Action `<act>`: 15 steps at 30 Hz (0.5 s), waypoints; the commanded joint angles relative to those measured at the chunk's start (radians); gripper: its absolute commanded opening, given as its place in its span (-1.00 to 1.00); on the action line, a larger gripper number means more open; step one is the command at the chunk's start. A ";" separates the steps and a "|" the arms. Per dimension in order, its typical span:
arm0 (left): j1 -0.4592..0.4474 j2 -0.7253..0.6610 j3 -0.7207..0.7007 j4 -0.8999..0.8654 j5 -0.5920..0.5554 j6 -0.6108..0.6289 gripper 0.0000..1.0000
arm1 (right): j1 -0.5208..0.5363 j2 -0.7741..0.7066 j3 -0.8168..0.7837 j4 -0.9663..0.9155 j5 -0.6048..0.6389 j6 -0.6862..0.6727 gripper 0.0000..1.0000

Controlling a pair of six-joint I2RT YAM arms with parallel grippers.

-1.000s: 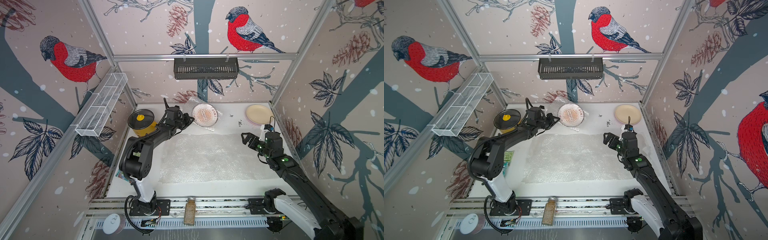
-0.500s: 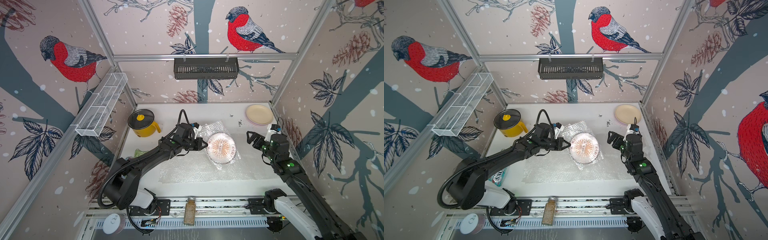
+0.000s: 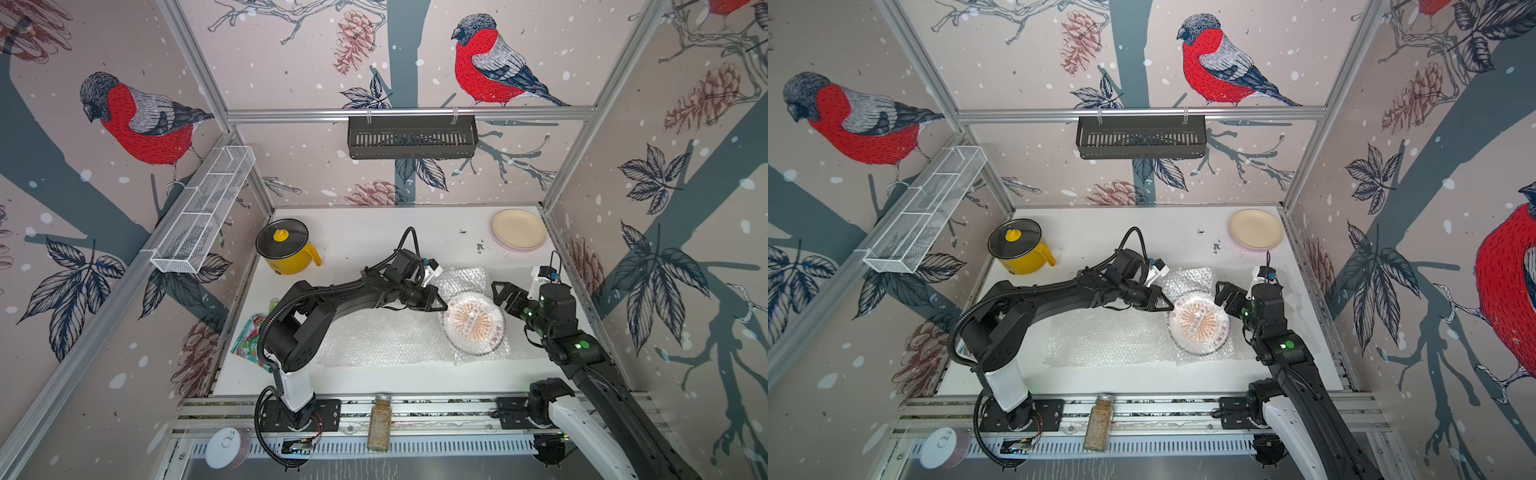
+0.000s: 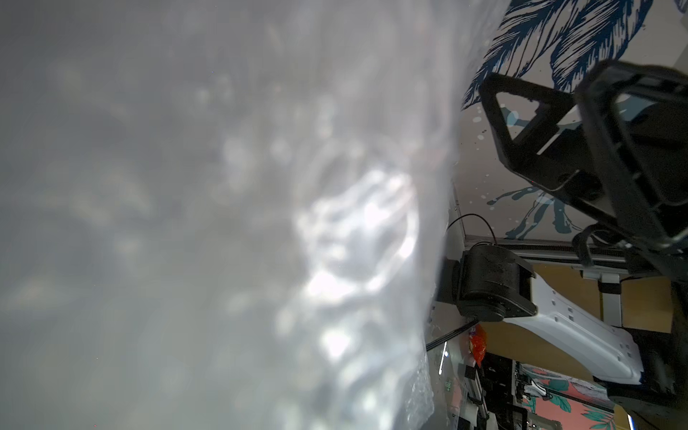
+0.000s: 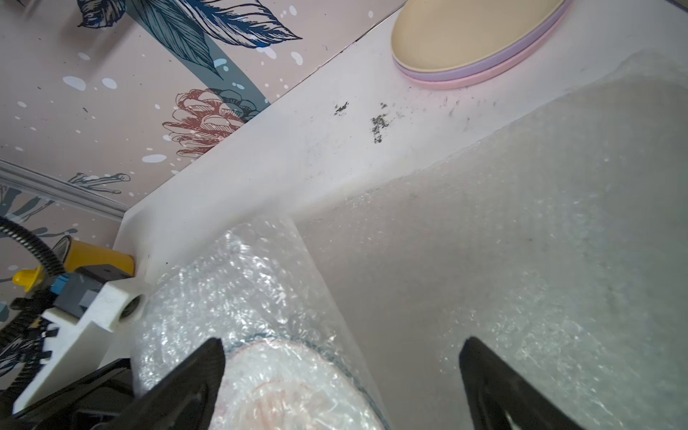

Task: Unpack dinner plates from bubble wrap
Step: Place the bubble wrap at the center of the board.

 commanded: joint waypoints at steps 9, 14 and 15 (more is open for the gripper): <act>0.011 0.228 0.181 -0.099 0.018 0.081 -0.99 | -0.012 0.060 -0.063 0.075 0.002 0.010 0.98; 0.058 0.260 0.204 -0.140 -0.079 0.080 -0.20 | -0.023 0.064 -0.103 0.085 -0.016 0.023 0.99; 0.067 0.253 0.203 -0.145 -0.098 0.079 -0.02 | -0.026 0.064 -0.111 0.088 -0.019 0.026 0.98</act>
